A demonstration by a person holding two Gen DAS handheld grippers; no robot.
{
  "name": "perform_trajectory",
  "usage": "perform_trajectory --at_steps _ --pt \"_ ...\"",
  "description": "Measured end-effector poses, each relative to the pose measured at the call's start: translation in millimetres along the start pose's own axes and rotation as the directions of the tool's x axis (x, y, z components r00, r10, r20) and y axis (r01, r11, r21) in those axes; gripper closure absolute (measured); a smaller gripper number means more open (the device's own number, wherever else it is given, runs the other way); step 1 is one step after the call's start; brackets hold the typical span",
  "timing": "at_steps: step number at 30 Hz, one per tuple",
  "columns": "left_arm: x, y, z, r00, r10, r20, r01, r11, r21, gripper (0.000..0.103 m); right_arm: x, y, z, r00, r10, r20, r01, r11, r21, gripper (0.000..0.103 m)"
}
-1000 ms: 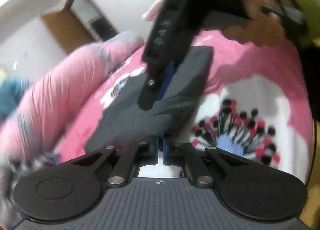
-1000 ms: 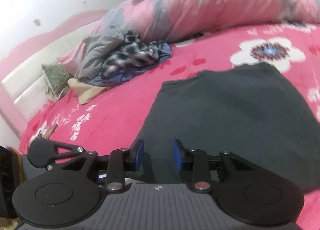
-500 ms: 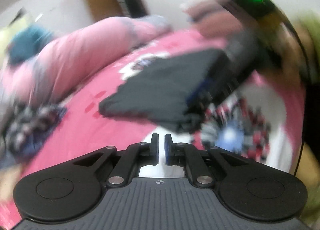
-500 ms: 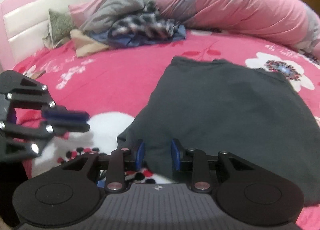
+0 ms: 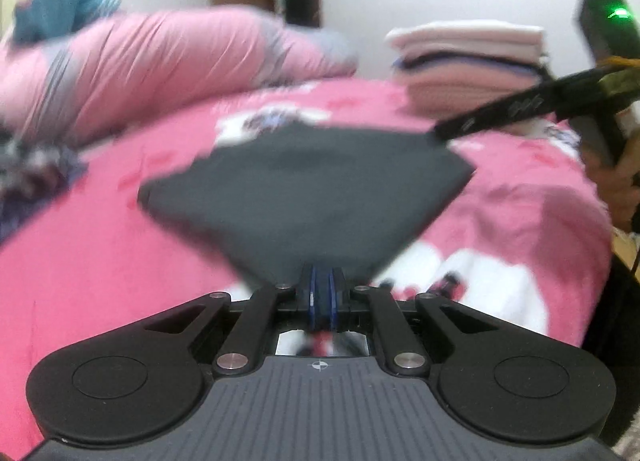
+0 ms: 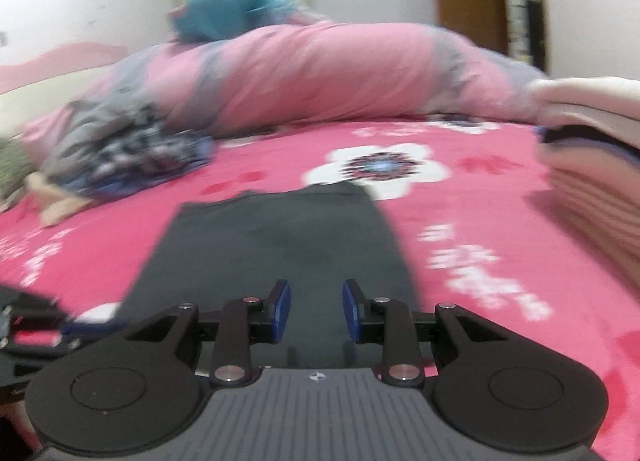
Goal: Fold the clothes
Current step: 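Smooth the folded shorts flat with both grippers and open them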
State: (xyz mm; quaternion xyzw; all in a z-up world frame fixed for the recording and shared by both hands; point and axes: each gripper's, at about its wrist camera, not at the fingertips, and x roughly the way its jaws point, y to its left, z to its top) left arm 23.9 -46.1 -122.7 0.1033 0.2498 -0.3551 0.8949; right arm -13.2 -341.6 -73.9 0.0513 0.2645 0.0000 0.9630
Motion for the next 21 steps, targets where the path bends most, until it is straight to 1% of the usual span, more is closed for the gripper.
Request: perform_trajectory --at_steps 1,3,5,6,7,10,14,16,19,21 --pt "-2 1 -1 1.0 0.002 0.003 -0.002 1.0 -0.023 0.095 4 -7 -1 1.0 -0.018 -0.006 0.018 1.0 0.013 0.077" --pt "-5 2 -3 1.0 0.007 0.008 -0.007 0.998 -0.07 0.092 15 -18 -8 0.998 -0.04 -0.046 0.041 0.999 0.031 0.078" --pt "-7 1 -3 1.0 0.02 0.004 -0.019 0.997 -0.07 0.086 29 -27 -17 0.991 -0.054 -0.126 0.061 0.997 0.055 0.078" --pt "-6 1 -3 1.0 0.026 0.0 -0.026 0.997 -0.069 0.085 33 -32 -21 0.987 -0.05 -0.154 0.062 0.995 0.079 0.079" --pt "-4 1 -2 0.999 0.032 -0.005 -0.032 0.997 -0.069 0.084 32 -35 -21 0.987 -0.041 -0.156 0.057 0.993 0.101 0.079" --pt "-10 3 2 0.998 0.053 -0.024 -0.055 0.993 -0.104 0.081 18 -42 -16 0.993 -0.034 -0.11 0.049 0.99 0.136 0.08" --pt "-33 4 12 0.995 0.098 0.029 -0.092 0.984 -0.151 0.079 -3 -51 -9 0.999 -0.024 -0.031 0.029 0.987 0.161 0.08" --pt "-43 4 21 0.993 0.103 0.062 -0.091 0.98 -0.175 0.078 -8 -53 -6 1.0 -0.024 -0.006 0.025 0.987 0.16 0.079" --pt "-42 4 35 0.992 0.083 0.091 -0.064 0.978 -0.201 0.076 -5 -54 -3 0.999 -0.036 0.012 0.034 0.988 0.154 0.079" --pt "-29 3 44 0.994 0.081 0.072 -0.065 0.978 -0.2 0.075 -1 -56 -6 0.999 -0.038 0.009 0.036 0.986 0.161 0.079"
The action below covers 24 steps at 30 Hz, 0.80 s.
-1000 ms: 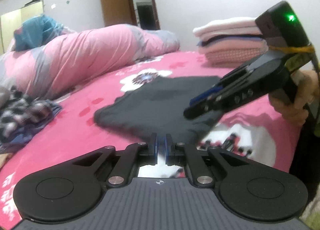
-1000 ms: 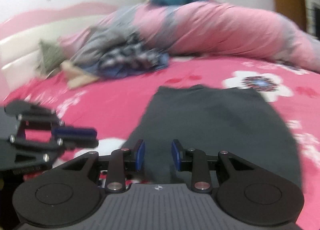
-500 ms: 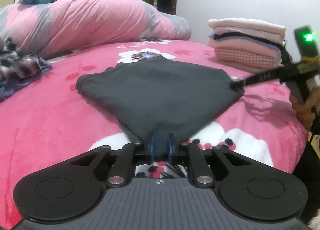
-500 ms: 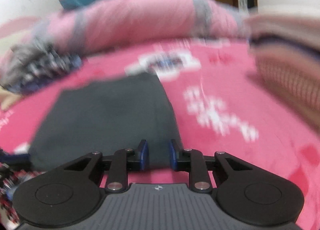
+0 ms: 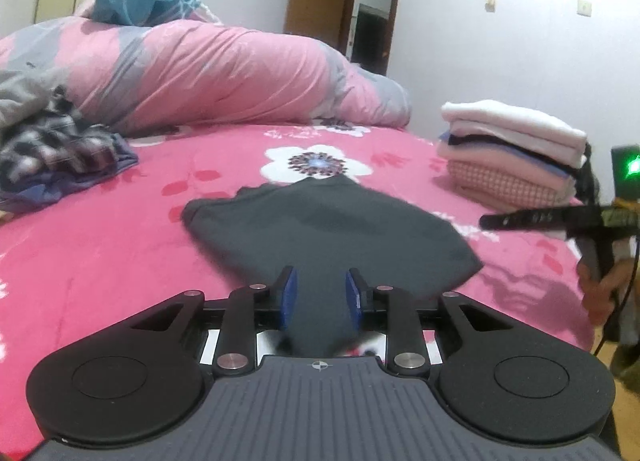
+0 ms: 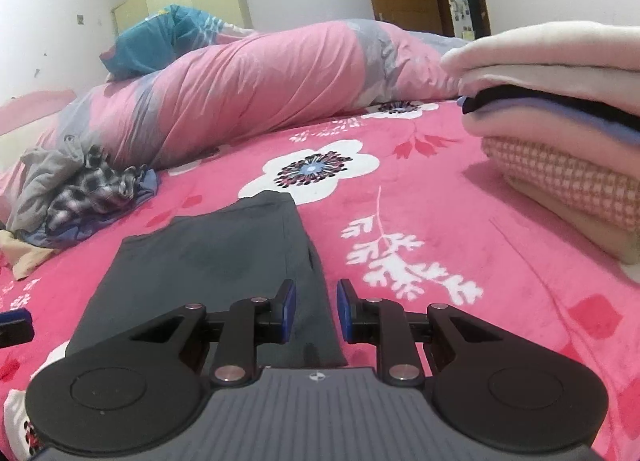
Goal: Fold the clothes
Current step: 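Smooth the folded shorts flat with both grippers and open them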
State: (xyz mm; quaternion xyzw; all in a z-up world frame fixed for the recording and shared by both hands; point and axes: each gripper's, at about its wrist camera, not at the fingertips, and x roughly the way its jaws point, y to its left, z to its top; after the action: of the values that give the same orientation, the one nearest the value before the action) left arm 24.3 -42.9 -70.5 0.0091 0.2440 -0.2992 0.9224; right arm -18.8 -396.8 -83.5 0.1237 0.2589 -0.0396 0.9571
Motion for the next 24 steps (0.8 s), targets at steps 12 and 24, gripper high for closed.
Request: perform_trajectory --at_steps 12,24 --pt "72 -23 -11 0.949 0.183 -0.257 -0.192 0.981 -0.013 0.066 33 -6 -23 0.992 -0.072 -0.104 0.072 0.997 -0.008 0.079" --pt "77 -49 -11 0.909 0.328 -0.257 -0.334 0.942 0.019 0.059 13 -46 -27 1.0 -0.003 -0.021 0.008 0.972 0.237 0.078"
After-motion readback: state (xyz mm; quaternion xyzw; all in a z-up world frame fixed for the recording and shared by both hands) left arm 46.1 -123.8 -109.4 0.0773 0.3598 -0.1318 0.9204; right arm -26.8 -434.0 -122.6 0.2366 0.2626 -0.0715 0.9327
